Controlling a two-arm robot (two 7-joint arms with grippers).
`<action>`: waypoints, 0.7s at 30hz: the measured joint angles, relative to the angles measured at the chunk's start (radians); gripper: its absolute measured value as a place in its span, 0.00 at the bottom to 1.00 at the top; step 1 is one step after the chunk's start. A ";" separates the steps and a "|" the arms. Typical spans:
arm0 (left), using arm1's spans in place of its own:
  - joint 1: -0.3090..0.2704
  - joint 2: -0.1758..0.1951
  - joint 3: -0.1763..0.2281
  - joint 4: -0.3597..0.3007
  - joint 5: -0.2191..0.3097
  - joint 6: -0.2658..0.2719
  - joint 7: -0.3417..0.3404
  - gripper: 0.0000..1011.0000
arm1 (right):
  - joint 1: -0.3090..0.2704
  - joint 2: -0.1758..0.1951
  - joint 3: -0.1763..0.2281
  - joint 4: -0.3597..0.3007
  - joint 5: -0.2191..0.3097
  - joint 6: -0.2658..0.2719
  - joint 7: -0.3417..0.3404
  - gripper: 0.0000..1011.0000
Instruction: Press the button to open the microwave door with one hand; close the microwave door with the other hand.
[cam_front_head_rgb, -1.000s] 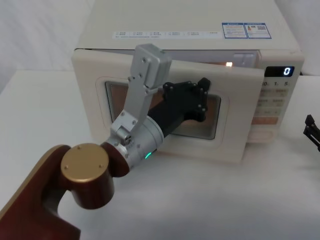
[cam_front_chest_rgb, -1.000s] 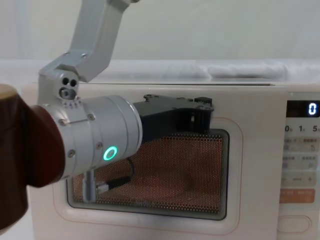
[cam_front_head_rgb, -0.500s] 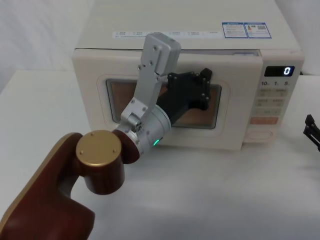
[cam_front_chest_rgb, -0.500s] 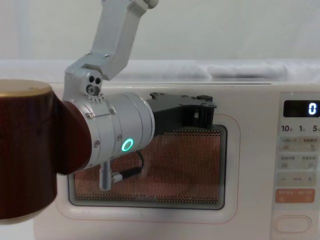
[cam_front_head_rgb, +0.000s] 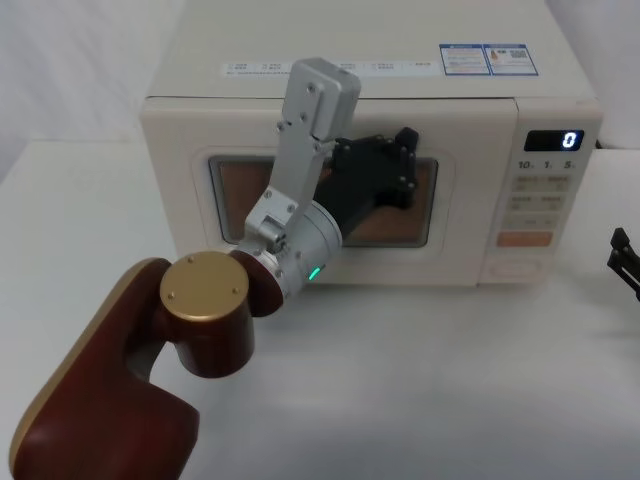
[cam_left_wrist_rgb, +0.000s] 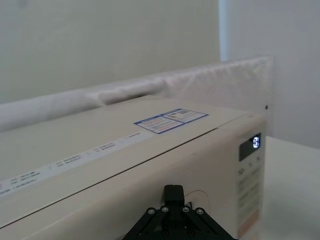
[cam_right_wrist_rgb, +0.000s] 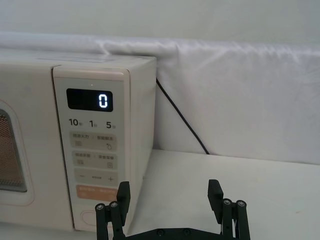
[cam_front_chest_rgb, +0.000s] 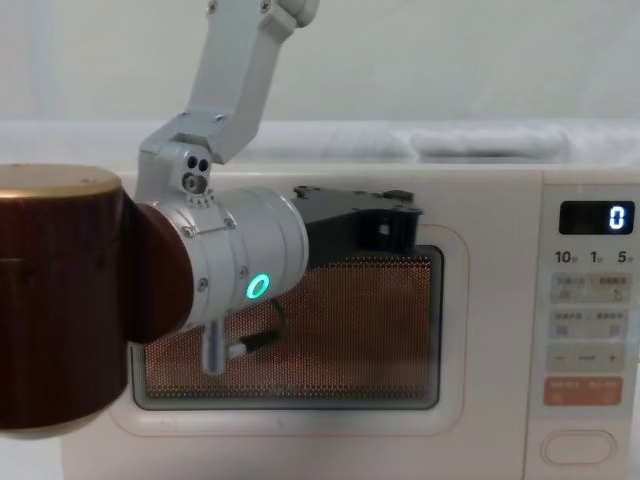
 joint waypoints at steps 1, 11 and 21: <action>-0.001 -0.001 -0.005 0.003 0.001 0.001 0.004 0.00 | 0.000 0.000 0.000 0.000 0.000 0.000 0.000 0.99; 0.001 -0.010 -0.028 0.005 -0.005 0.005 -0.002 0.00 | 0.000 0.000 0.000 0.000 0.000 0.000 0.000 0.99; 0.091 0.060 -0.019 -0.114 -0.083 0.001 -0.083 0.00 | 0.000 0.000 0.000 0.000 0.000 0.000 0.000 0.99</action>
